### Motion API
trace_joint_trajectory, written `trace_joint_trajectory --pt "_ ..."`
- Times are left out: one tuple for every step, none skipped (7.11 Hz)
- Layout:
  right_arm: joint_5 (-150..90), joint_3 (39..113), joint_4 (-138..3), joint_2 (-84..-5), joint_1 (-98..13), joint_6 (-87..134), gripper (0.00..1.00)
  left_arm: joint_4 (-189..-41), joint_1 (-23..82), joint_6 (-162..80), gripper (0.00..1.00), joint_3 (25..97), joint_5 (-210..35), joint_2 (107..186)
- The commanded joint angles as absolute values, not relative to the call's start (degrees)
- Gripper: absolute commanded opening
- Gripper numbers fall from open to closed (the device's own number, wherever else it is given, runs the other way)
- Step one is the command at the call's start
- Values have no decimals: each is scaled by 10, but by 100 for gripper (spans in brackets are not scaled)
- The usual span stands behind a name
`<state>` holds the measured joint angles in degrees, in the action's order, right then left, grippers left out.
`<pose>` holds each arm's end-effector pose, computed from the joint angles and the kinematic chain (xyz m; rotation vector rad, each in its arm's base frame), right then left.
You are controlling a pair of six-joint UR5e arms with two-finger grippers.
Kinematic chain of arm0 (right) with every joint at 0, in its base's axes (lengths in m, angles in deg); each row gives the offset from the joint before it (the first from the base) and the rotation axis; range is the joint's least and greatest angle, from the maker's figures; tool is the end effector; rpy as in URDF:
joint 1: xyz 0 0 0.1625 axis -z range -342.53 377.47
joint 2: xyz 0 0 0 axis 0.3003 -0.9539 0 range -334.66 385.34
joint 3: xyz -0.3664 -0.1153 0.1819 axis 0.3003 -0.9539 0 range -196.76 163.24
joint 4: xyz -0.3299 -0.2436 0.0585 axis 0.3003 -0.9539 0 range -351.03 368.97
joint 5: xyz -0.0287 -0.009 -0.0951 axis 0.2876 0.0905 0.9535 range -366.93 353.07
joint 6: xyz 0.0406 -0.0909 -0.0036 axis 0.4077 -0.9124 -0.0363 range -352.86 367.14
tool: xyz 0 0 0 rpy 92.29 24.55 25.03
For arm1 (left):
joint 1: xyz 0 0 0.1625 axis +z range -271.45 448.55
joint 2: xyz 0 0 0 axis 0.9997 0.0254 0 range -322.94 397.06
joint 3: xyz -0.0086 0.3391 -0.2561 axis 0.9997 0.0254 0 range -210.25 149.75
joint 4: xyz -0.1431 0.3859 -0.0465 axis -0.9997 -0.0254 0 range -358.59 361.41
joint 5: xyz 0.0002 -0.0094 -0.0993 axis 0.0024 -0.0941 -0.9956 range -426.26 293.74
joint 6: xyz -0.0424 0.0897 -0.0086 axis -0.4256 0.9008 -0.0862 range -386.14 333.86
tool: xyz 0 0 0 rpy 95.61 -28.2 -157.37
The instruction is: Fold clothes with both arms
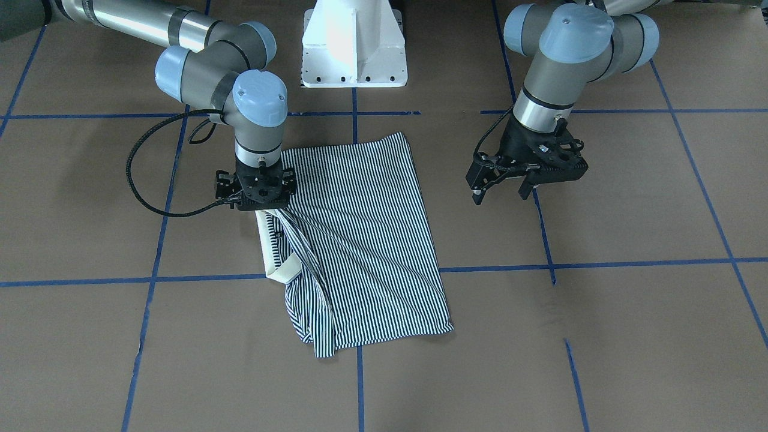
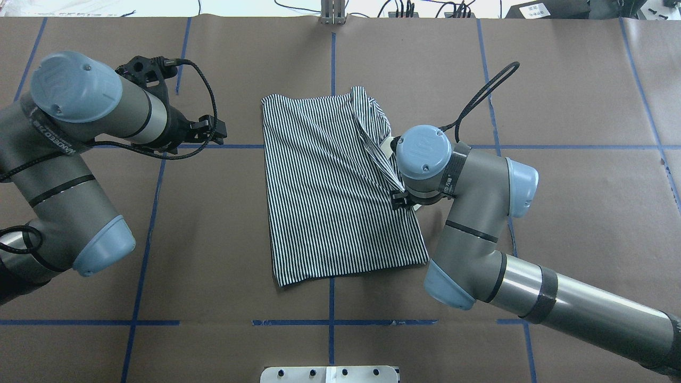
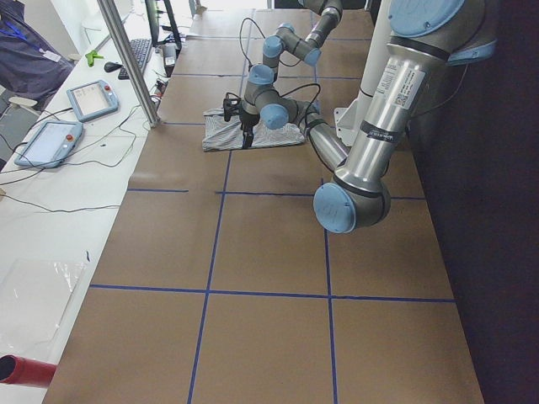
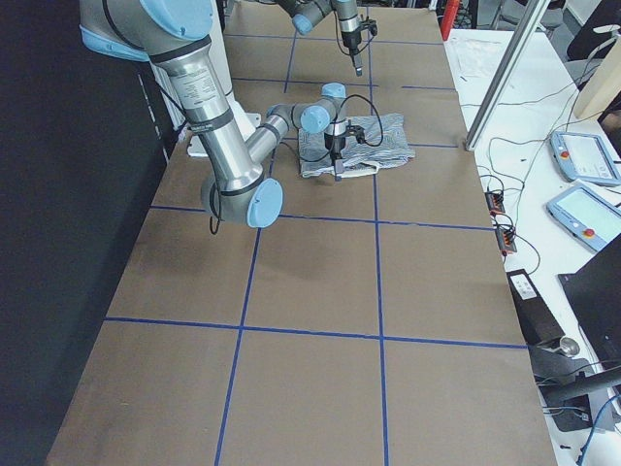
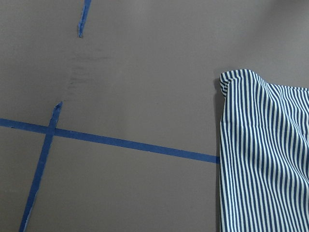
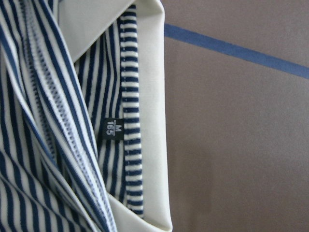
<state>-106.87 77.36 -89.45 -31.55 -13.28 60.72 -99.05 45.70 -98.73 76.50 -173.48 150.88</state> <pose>-0.5243 -0.4469 0.3191 0.1360 -0.5122 -0.1403 0.3740 -0.4884 0.2785 0.2016 0.9076 -0.2779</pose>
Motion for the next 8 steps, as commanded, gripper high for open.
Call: trace_joint_trajectory --pt "-1067 782 -896 -320 -143 604 100 -991 457 -986 100 767 -1735 1507" --pt "-1062 778 -894 -336 -154 601 100 -990 457 -986 100 768 -1735 1508" --pt "-1062 780 -895 -342 -172 566 100 -991 457 -986 100 769 -1735 1507" --pt "-1062 780 -895 -343 -179 558 100 -990 457 -986 100 769 -1735 1508" --pt "-1068 781 -896 -337 -191 558 100 -990 457 -986 100 769 -1735 1508" --pt "-1082 782 -894 -322 -200 558 100 -990 457 -985 100 770 -1735 1508" --pt "-1087 776 -894 -294 -206 559 100 -990 457 -985 100 772 -1735 1509" --pt "-1086 757 -889 -267 -208 559 100 -990 457 -983 100 772 -1735 1508"
